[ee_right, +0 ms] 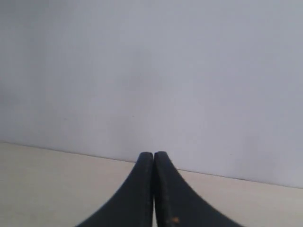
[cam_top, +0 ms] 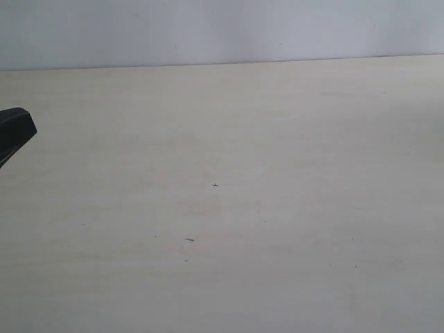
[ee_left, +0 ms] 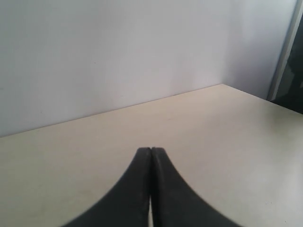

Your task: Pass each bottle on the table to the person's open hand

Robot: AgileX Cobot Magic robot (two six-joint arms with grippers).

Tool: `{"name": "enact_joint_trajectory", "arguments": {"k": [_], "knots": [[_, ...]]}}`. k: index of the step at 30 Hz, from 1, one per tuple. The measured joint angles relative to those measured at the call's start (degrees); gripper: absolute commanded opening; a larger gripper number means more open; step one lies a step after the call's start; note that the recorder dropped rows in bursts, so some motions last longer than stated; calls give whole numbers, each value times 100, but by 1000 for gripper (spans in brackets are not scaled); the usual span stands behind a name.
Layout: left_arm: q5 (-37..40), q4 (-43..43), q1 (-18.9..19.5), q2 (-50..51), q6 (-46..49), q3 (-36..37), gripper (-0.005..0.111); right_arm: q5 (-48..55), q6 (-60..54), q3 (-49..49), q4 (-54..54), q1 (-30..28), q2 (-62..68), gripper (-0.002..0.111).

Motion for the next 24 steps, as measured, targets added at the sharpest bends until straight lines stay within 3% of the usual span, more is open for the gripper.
{"name": "enact_joint_trajectory", "arguments": {"k": [14,24], "knots": [[0,0,0,0,0,0,0,-199,-37,1219,-66,-1148,-1473,0],[0,0,0,0,0,0,0,-250,-217,1669,-114,-1190,-1653,0]]}}
